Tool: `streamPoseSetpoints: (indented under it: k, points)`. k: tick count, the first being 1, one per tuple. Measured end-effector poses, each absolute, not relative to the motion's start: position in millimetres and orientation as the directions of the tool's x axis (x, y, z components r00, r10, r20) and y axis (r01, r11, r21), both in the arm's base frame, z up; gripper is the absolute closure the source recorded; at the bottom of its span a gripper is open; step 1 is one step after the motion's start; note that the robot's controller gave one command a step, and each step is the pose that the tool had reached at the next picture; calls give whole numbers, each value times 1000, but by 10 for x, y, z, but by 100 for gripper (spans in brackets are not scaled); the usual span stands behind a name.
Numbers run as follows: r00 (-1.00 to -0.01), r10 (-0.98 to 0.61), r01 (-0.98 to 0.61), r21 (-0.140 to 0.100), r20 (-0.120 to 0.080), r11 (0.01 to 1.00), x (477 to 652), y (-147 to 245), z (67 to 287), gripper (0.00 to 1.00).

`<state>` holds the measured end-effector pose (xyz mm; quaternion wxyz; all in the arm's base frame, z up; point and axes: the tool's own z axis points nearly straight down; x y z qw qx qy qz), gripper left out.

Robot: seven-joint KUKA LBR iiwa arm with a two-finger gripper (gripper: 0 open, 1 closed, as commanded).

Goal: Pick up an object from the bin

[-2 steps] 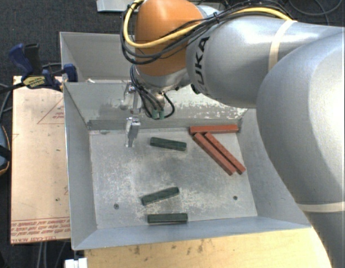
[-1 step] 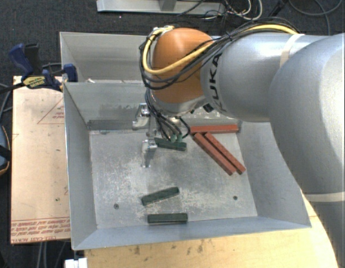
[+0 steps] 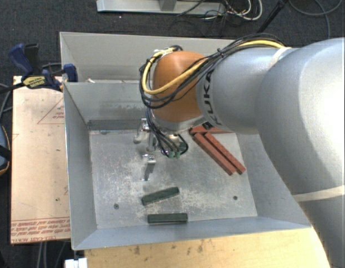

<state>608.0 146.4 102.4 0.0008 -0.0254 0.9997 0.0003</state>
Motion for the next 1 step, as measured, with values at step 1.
streamPoseSetpoints:
  k: [1]
  points:
    - [-986, -167, -167, 1, 2, 986, 5761, 1360, 1015, 0]
